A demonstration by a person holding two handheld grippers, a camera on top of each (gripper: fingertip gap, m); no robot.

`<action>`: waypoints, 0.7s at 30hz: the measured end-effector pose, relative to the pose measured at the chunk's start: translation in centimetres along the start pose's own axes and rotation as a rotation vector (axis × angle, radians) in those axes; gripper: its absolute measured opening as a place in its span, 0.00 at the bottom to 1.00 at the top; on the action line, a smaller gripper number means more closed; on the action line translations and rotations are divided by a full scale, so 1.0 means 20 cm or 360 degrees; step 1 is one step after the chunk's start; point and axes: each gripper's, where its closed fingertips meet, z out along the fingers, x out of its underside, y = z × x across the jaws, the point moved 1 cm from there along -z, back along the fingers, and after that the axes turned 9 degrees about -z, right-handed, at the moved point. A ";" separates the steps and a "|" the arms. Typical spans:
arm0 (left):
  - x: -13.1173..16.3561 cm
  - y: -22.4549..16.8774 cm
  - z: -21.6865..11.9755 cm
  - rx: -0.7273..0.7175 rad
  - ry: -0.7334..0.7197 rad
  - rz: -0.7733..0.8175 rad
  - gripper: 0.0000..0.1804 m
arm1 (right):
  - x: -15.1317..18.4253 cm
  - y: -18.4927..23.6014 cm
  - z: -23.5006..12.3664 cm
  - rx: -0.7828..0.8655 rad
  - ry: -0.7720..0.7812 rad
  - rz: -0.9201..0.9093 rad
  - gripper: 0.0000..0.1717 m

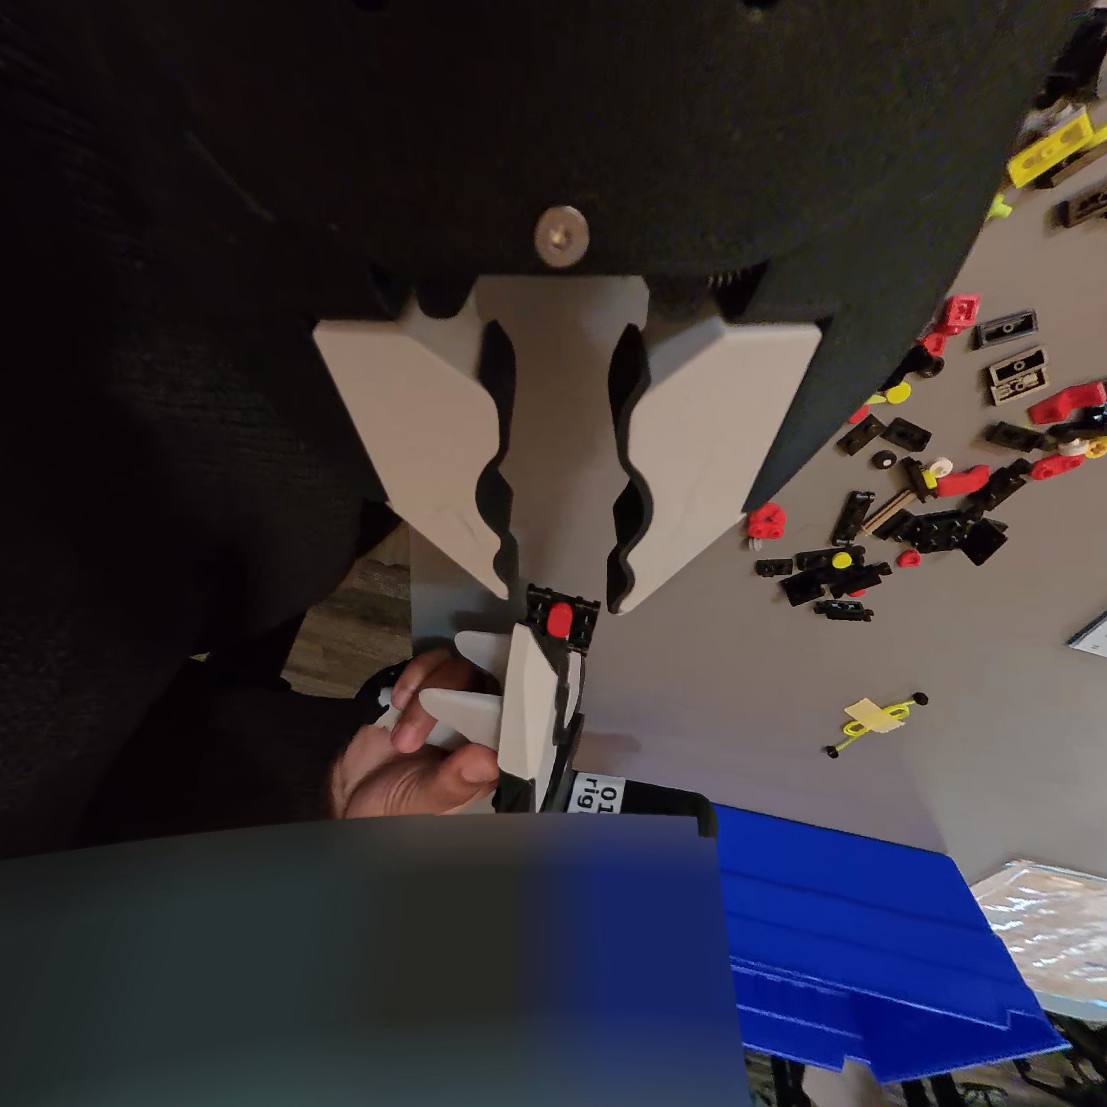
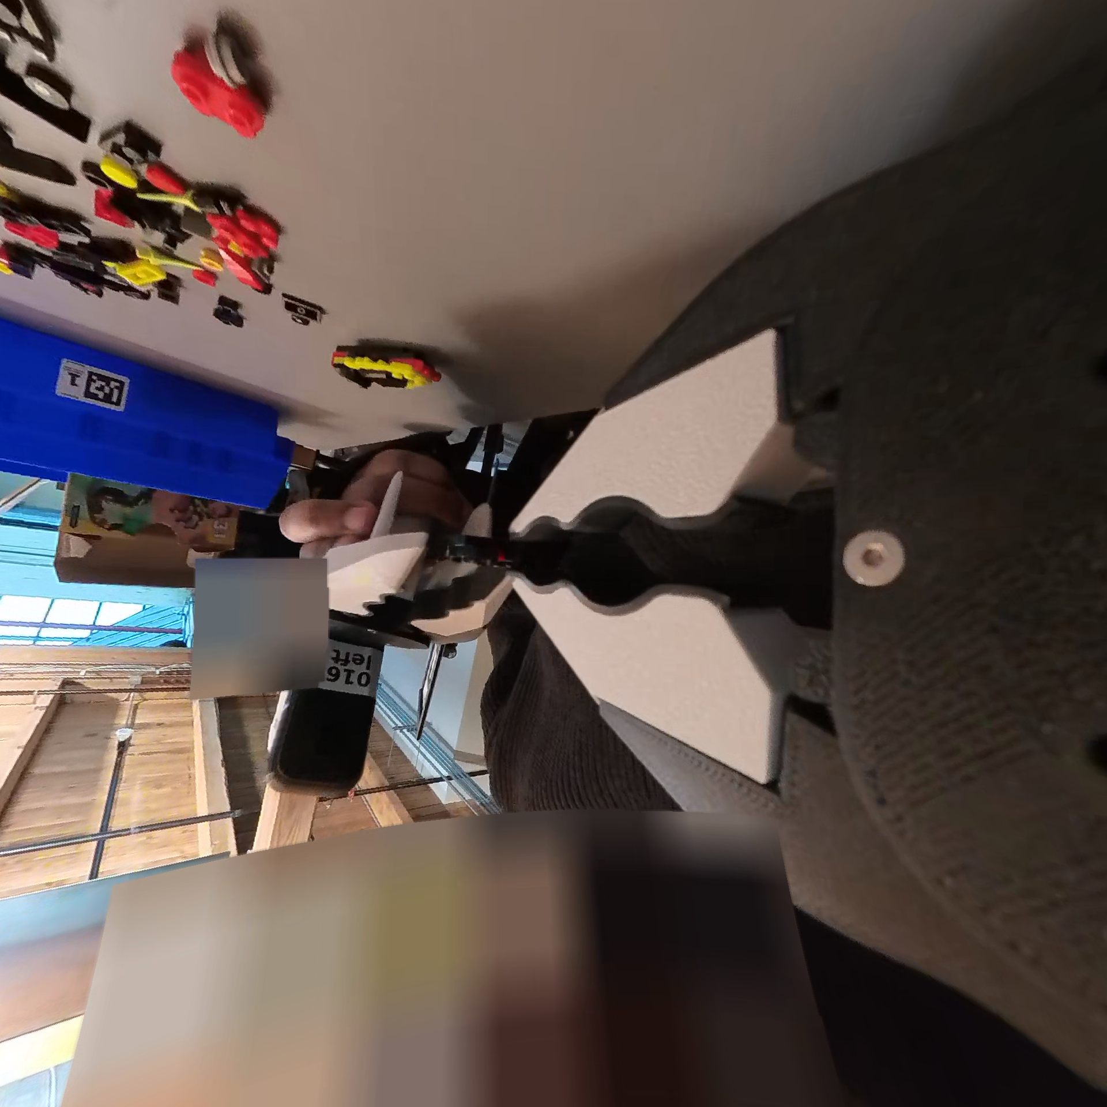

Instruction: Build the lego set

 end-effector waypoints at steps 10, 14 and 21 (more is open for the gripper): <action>0.00 -0.02 0.00 0.0030 -0.0001 0.0035 0.13 | 0.02 0.01 0.01 -0.0028 0.0037 0.0003 0.04; 0.00 -0.01 0.00 0.0031 -0.0009 0.0007 0.13 | 0.00 0.02 0.01 -0.0043 0.0017 0.0006 0.04; -0.02 -0.04 -0.01 0.0090 -0.0042 -0.0017 0.26 | 0.01 0.04 0.02 -0.0100 0.0029 0.0030 0.04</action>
